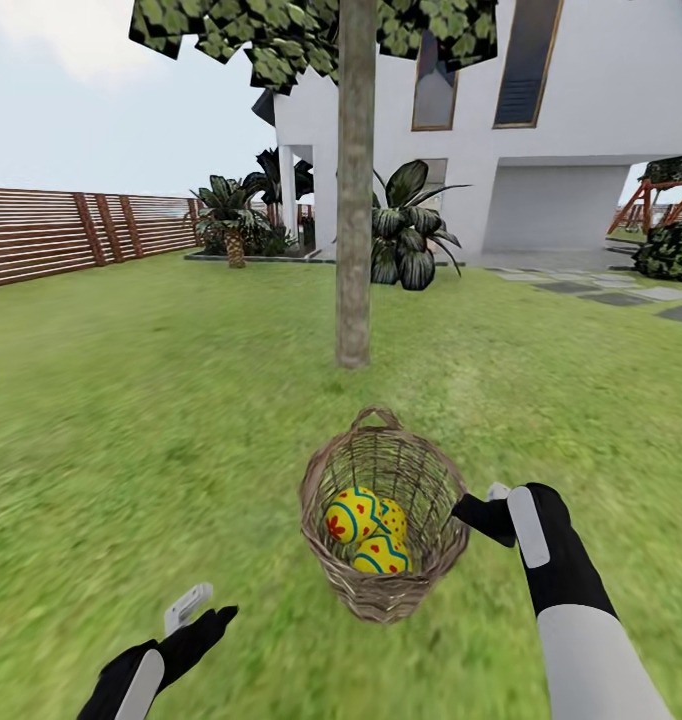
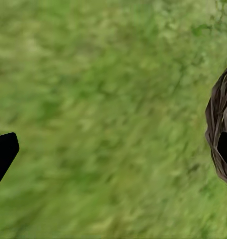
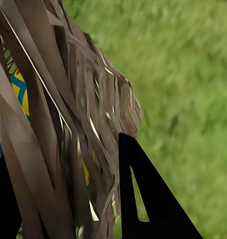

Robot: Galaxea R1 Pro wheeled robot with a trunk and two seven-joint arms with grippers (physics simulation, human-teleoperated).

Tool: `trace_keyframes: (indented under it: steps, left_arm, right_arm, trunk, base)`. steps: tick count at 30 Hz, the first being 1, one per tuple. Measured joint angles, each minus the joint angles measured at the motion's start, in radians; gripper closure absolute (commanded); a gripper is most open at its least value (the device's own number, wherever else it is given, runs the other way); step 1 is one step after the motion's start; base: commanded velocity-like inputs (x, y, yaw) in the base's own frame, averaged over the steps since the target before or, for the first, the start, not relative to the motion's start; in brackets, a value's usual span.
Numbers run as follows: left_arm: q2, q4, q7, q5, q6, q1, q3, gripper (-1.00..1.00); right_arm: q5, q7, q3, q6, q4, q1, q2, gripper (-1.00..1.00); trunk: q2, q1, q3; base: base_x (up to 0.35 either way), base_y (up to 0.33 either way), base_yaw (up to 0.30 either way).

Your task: Take the three Easter eggs out of the wicker basket on the lawn in the garden, then place them on the lawn next to a single tree (choose any tree) so that all three eggs are next to the same tree and none are left in the basket.

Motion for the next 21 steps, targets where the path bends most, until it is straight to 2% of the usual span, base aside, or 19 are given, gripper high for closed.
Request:
trace_keyframes:
  steps: [21]
  left_arm:
    - [0.000, 0.000, -0.001, 0.000, 0.000, 0.000, 0.000, -1.00]
  right_arm:
    - [-0.005, 0.000, 0.001, 0.000, 0.000, 0.000, -0.001, 1.00]
  trunk:
    - [0.000, 0.000, 0.000]
  base:
    - [0.332, 0.000, 0.000]
